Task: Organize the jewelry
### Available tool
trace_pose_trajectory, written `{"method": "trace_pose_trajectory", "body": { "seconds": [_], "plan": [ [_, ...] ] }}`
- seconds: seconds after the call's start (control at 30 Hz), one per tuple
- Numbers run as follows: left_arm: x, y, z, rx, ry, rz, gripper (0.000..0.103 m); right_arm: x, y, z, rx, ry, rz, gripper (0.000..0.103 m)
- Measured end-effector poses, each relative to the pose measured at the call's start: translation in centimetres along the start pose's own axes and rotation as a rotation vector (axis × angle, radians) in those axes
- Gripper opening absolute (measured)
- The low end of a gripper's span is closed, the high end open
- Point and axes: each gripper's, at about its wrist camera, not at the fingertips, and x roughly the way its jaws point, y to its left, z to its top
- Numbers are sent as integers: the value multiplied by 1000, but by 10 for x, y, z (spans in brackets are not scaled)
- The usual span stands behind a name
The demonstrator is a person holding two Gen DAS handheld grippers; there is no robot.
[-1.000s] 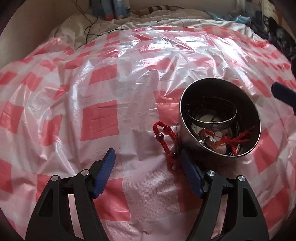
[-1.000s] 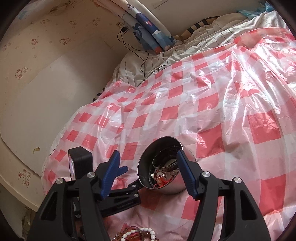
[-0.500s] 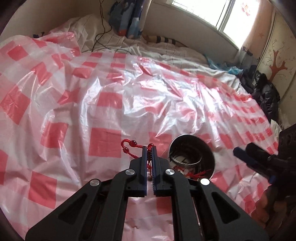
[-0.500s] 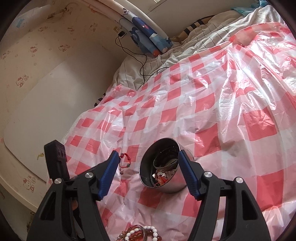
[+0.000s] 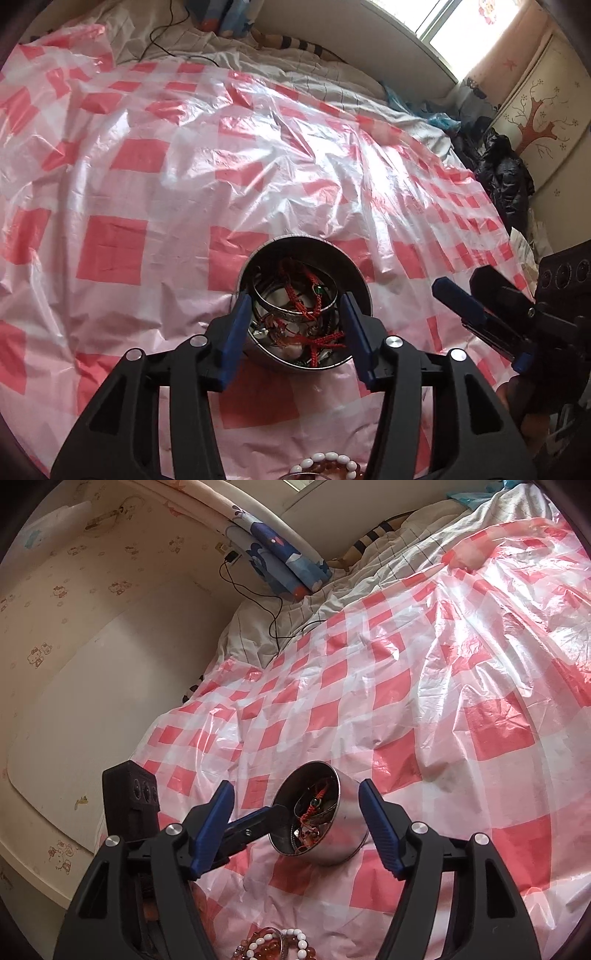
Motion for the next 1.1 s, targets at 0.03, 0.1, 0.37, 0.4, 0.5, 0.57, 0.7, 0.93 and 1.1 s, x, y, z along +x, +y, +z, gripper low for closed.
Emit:
{"method": "trace_pose_trajectory", "body": {
  "seconds": [0.03,0.1,0.37,0.4,0.5,0.57,0.7,0.93,1.1],
  "plan": [
    [-10,4,2,-5,-38,16,65,0,0,0,-3,0,-3,68],
    [-32,15,7,-27,-110,15,72,0,1,-1,-8,4,-11,69],
    [-65,62,3,-86,-114,90,76,2,2,-9,-21,58,-62,70],
    [-61,57,0,-47,-72,80,76,1,2,-11,-25,69,-73,70],
    [-49,29,-20,105,43,43,76,-5,3,-20,-50,106,-112,70],
    [-45,9,-37,208,108,9,76,-12,3,-30,-61,120,-136,72],
    [-45,-12,-65,326,170,-3,76,-24,1,-53,-81,148,-171,73],
    [-52,12,-65,304,169,138,76,-13,36,-109,-386,253,-364,75],
    [-47,1,-79,404,211,166,76,3,50,-127,-532,261,-452,79]
  ]
}}
